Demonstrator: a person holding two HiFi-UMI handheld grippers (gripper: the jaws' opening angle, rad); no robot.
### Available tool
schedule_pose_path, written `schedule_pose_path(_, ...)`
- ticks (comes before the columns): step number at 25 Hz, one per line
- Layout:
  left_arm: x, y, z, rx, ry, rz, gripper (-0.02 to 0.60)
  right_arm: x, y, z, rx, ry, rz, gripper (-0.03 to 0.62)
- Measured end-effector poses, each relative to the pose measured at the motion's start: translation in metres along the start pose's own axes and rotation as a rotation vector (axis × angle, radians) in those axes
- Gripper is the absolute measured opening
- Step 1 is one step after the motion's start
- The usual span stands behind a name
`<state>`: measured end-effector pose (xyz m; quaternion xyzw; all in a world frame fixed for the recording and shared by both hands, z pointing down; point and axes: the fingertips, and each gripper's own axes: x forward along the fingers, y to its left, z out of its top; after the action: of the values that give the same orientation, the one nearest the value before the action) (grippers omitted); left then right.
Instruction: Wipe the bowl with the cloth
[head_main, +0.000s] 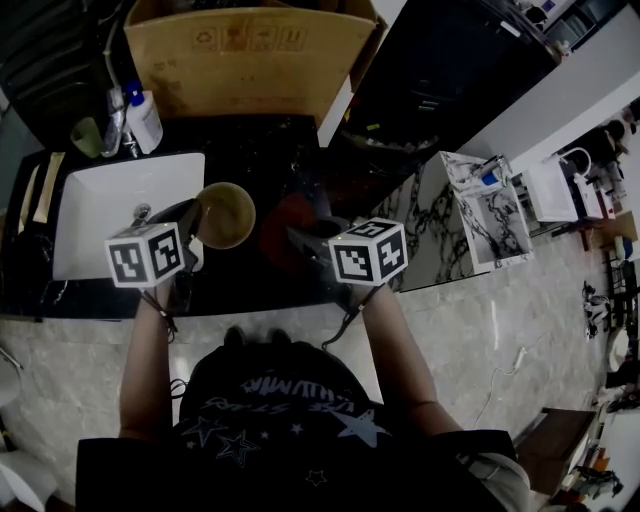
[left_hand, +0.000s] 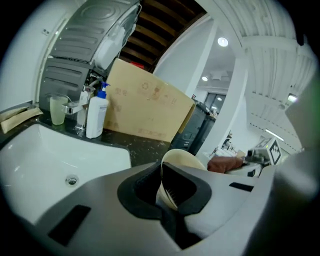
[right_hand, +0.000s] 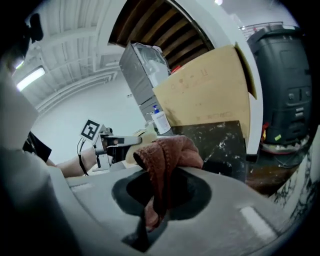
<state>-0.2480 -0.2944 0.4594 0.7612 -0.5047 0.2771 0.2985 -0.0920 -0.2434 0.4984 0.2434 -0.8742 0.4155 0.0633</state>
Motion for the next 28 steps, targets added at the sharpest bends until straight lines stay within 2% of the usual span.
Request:
schedule_pose_path(3, -0.009, -0.007, 0.023, -0.032, -0.079, -0.035, 0.02, 0.014, 0.003, -0.019, 0.101, 0.0, 0.043, 0.046)
schedule_pose_path(6, -0.014, -0.024, 0.042, -0.069, -0.146, -0.091, 0.02, 0.04, 0.031, -0.024, 0.191, -0.032, 0.167, 0.047)
schedule_pose_path(10, -0.011, -0.045, 0.05, -0.137, -0.208, -0.159, 0.02, 0.068, 0.067, -0.007, 0.307, -0.14, 0.332, 0.047)
schedule_pose_path(14, -0.006, -0.046, 0.044, -0.122, -0.218, -0.141, 0.02, 0.075, 0.078, 0.009, 0.43, -0.225, 0.421, 0.048)
schedule_pose_path(18, -0.003, -0.029, 0.039, -0.041, -0.2, -0.068, 0.02, 0.069, 0.072, 0.002, 0.451, -0.199, 0.405, 0.048)
schedule_pose_path(22, -0.002, -0.014, 0.034, -0.015, -0.179, -0.024, 0.02, 0.053, 0.057, 0.003, 0.452, -0.218, 0.364, 0.048)
schedule_pose_path(26, 0.0, -0.008, 0.023, 0.011, -0.118, -0.024, 0.02, 0.036, 0.037, 0.011, 0.424, -0.256, 0.308, 0.048)
schedule_pose_path(28, 0.002, -0.009, 0.015, 0.014, -0.063, -0.051, 0.02, 0.029, 0.031, 0.015, 0.34, -0.257, 0.28, 0.048)
